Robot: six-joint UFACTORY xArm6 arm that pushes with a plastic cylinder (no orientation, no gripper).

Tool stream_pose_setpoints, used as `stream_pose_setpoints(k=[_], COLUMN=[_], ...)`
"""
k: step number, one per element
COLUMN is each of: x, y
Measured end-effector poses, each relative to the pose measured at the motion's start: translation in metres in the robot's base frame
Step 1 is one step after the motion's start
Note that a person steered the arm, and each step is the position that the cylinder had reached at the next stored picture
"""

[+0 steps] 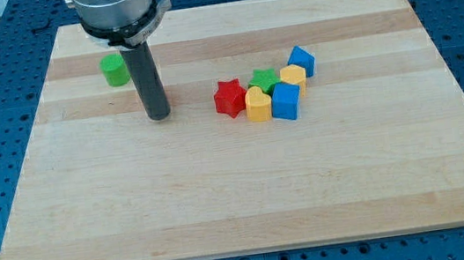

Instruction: Push the red circle above the red star

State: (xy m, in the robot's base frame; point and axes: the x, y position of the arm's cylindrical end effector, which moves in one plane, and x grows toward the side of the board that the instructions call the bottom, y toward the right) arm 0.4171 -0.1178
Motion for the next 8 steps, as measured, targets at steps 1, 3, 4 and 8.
stream_pose_setpoints(k=[1, 3, 4, 8], x=[0.003, 0.016, 0.016, -0.04], y=[-0.011, -0.04, -0.045, -0.019])
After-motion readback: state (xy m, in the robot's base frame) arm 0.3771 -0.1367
